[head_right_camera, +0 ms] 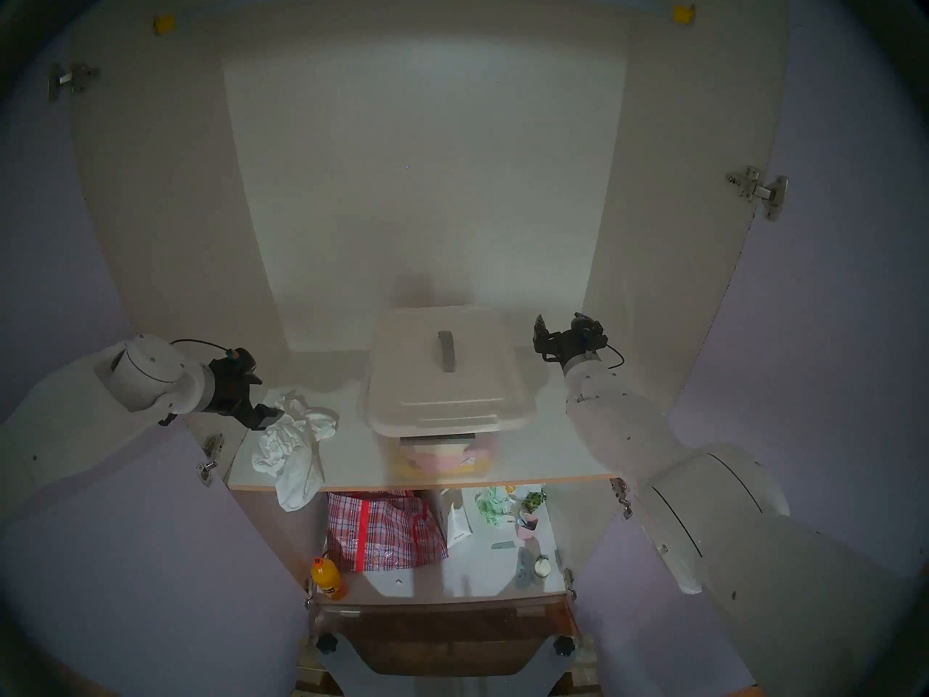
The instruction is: Take clothing out of the storage bin and put the lid back on the bin
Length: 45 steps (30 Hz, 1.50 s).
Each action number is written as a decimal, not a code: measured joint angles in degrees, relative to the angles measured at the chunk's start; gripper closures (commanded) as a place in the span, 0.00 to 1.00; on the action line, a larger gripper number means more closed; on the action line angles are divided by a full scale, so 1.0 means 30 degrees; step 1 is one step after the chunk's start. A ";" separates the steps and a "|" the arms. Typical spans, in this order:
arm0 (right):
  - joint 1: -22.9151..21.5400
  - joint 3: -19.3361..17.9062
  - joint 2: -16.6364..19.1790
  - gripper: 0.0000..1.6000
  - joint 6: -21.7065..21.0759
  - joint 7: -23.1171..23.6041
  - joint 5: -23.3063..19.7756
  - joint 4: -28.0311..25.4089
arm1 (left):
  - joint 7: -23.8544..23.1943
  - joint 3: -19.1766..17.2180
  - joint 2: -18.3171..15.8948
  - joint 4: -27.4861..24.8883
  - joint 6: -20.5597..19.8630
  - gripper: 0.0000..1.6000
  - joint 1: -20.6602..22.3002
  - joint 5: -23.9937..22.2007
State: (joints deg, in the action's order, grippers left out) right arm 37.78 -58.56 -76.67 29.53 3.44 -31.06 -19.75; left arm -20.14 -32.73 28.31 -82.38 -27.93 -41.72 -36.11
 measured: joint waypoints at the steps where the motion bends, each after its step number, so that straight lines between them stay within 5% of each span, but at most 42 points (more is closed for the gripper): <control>1: -0.0009 -0.0001 -0.0011 0.00 0.0018 0.0001 0.0004 0.0012 | -0.0005 -0.0009 0.0314 0.0287 0.0038 0.00 0.0169 0.0074; 5: -0.0120 -0.0016 -0.0086 0.00 0.0213 0.0008 0.0060 0.0258 | -0.0269 0.0233 0.1369 0.1460 0.0008 0.00 0.1293 0.0754; 10: -0.0346 -0.0002 -0.0140 0.00 0.0313 0.0079 0.0149 0.1028 | -0.0624 0.0761 0.1210 0.1661 -0.0420 0.00 0.2817 0.1383; 19: -0.0415 0.0327 -0.0070 0.00 0.1169 0.0602 0.0595 0.2285 | -0.1435 0.0779 0.0906 0.1882 -0.0088 0.00 0.3200 0.1643; 45: 0.0680 0.0801 -0.0560 0.00 0.2718 -0.1171 0.1260 0.4203 | -0.2861 0.0582 0.3393 0.3250 0.0760 0.00 0.4310 0.1585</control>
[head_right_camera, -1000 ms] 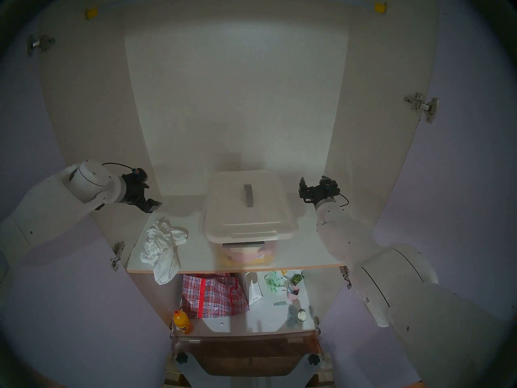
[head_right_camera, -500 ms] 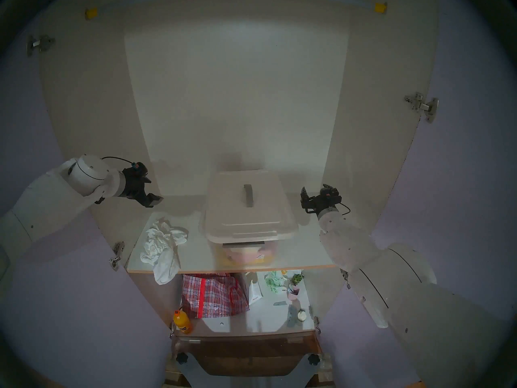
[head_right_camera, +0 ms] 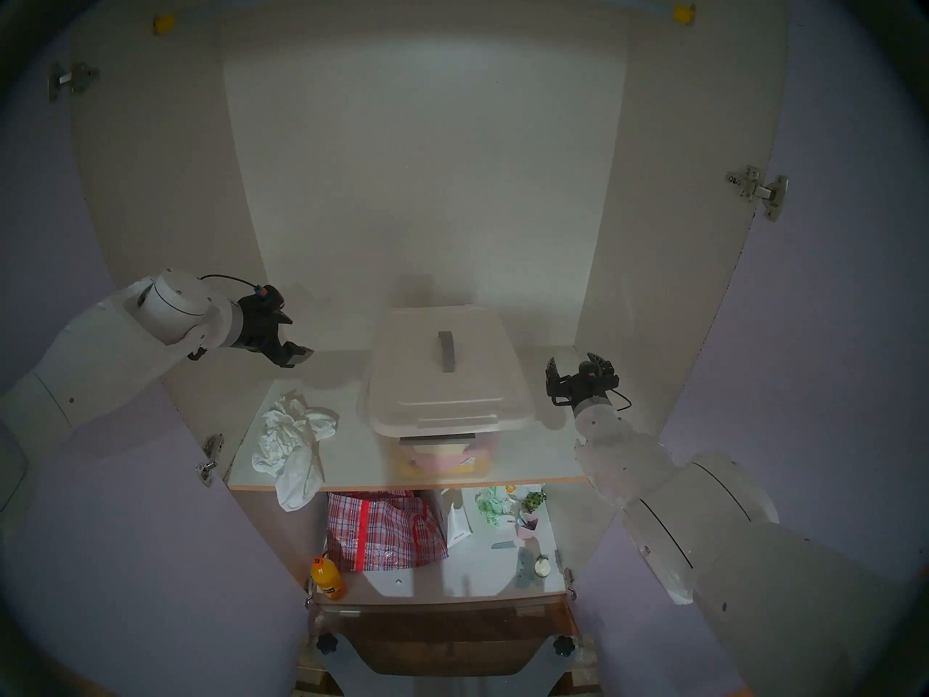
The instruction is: Take clothing out of the storage bin and put the lid back on the bin
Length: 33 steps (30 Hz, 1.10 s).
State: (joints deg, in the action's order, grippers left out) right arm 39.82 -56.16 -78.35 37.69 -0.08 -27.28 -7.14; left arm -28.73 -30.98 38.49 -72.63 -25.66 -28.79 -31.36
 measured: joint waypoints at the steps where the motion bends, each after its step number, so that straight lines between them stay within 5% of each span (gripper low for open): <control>1: 0.0012 0.0000 -0.0018 0.00 0.0001 -0.0044 0.0008 0.0000 | -0.0013 -0.0063 0.0257 0.0134 0.0080 0.00 0.0023 -0.0070; 16: 0.0107 -0.0017 -0.0105 0.00 0.0006 -0.0466 0.0162 -0.0019 | 0.0439 -0.0609 0.3922 0.2586 0.1823 0.00 -0.0001 -0.0428; 33: 0.0130 -0.0071 -0.0109 0.00 0.0012 -0.0540 0.0287 -0.0020 | 0.2164 -0.2007 0.5384 0.2600 0.1891 0.00 -0.1097 -0.1961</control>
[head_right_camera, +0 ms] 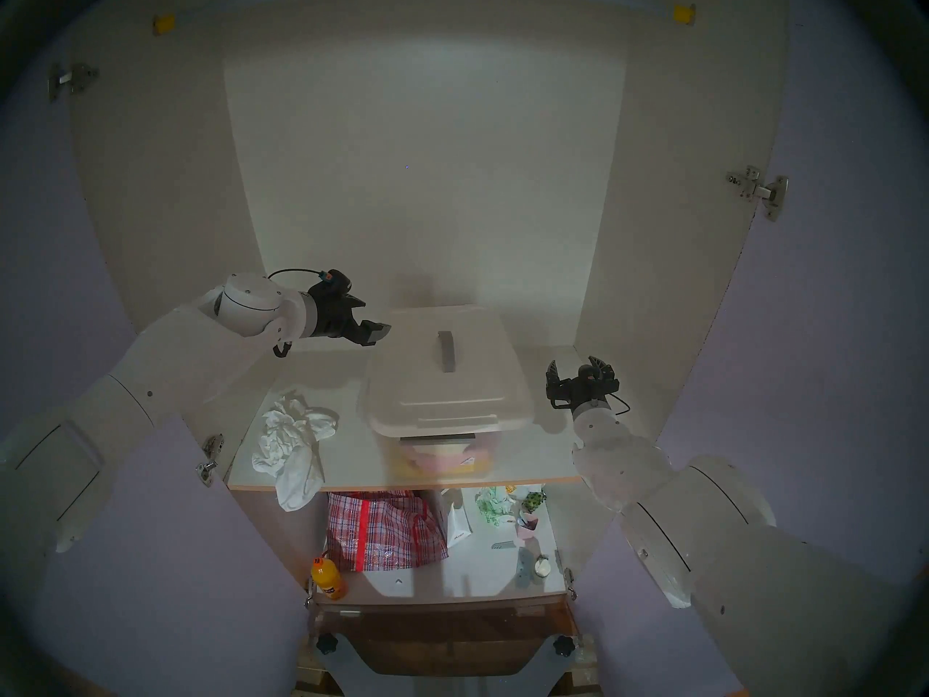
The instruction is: Take clothing out of the storage bin and put the lid back on the bin
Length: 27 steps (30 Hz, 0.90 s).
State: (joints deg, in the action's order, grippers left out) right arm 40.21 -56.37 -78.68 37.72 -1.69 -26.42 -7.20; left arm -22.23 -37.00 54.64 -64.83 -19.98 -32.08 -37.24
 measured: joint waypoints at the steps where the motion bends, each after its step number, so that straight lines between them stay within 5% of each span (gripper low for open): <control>1: 0.0001 -0.0006 0.0001 0.00 0.0000 -0.0003 0.0008 0.0000 | 0.0145 -0.0028 0.0172 0.0012 -0.0009 0.00 -0.0038 -0.0059; 15: 0.0014 -0.0079 0.0009 0.00 0.0000 -0.0024 0.0069 -0.0003 | 0.1819 0.0393 0.1588 -0.0659 -0.2272 0.00 -0.0351 -0.0182; 27: 0.0020 -0.0164 0.0009 0.00 0.0000 -0.0034 0.0145 -0.0005 | 0.2915 -0.0514 0.1672 -0.2476 -0.1838 0.00 -0.1399 -0.0868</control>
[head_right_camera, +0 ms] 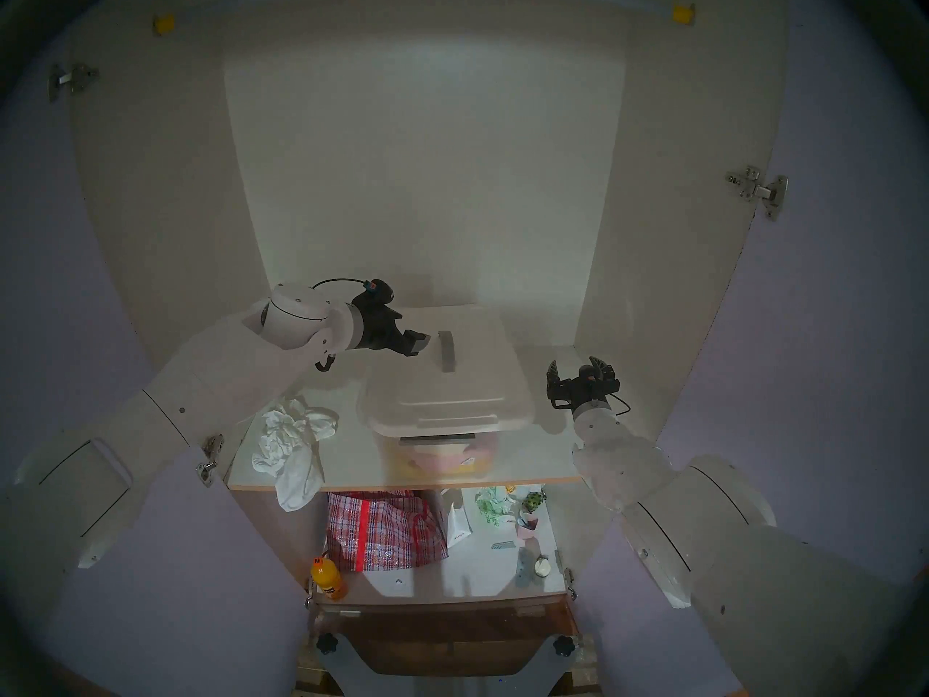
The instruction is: Take clothing out of the storage bin and put the lid back on the bin
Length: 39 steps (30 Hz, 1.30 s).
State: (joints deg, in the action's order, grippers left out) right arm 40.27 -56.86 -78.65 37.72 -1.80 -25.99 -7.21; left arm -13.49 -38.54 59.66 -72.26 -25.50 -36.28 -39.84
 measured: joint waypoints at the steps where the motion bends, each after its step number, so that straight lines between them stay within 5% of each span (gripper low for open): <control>1: 0.0000 -0.0008 0.0000 0.00 0.0000 0.0000 0.0008 0.0000 | 0.0092 -0.0026 0.0008 -0.0103 0.0057 0.00 -0.0042 -0.0025; 19: 0.0009 -0.0115 0.0001 0.00 0.0002 -0.0003 0.0116 -0.0002 | 0.0787 -0.0134 0.1509 0.0108 0.0589 0.00 -0.0593 -0.0463; 26: 0.0013 -0.0142 -0.0002 0.00 0.0002 -0.0009 0.0161 -0.0003 | 0.1329 -0.0262 0.2472 0.2348 0.1294 0.00 -0.0632 -0.0499; 29: 0.0015 -0.0171 0.0000 0.00 -0.0001 -0.0012 0.0188 -0.0003 | 0.0854 -0.0063 0.3271 0.5223 0.2331 0.00 -0.0237 -0.0542; 39: 0.0018 -0.0210 -0.0006 0.00 -0.0001 -0.0013 0.0232 -0.0003 | 0.0021 0.0351 0.4310 0.7361 0.2636 0.00 0.1053 -0.0349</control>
State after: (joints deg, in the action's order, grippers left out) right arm 40.32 -57.49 -78.67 37.72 -1.83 -25.29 -7.22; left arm -13.43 -37.49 72.59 -50.18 -17.59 -33.12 -40.89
